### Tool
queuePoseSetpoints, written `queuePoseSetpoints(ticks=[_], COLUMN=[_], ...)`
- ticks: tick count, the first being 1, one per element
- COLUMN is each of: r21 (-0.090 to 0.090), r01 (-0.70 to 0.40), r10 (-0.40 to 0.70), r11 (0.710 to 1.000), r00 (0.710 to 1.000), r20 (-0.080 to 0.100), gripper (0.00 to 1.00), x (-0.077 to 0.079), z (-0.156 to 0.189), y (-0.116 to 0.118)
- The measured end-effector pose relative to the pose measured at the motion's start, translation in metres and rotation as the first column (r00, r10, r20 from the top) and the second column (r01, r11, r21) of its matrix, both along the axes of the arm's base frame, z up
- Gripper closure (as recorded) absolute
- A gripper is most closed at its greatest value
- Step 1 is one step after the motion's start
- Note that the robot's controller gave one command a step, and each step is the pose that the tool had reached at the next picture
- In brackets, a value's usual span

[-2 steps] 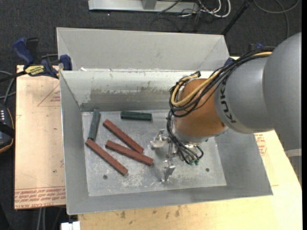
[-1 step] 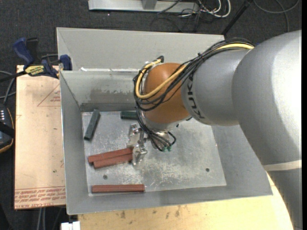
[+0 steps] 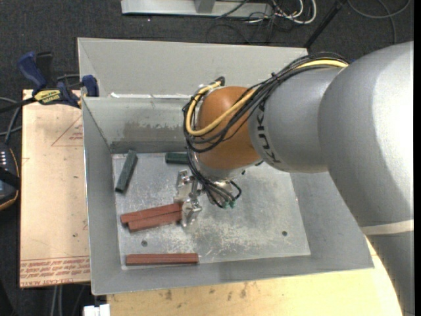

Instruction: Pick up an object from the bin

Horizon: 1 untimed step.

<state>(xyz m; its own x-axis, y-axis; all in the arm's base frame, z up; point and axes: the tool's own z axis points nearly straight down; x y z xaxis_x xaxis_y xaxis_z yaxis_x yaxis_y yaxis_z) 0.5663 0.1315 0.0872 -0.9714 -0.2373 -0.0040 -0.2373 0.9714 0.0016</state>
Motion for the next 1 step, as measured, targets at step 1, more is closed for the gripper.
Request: queuePoseSetpoints(ticks=[1], r21=[-0.001], r01=[-0.058], r10=[0.058], r11=[0.998], r00=[0.998], r20=[0.000], gripper=[1.00], x=[-0.0081], z=[0.1368], y=[-0.0009])
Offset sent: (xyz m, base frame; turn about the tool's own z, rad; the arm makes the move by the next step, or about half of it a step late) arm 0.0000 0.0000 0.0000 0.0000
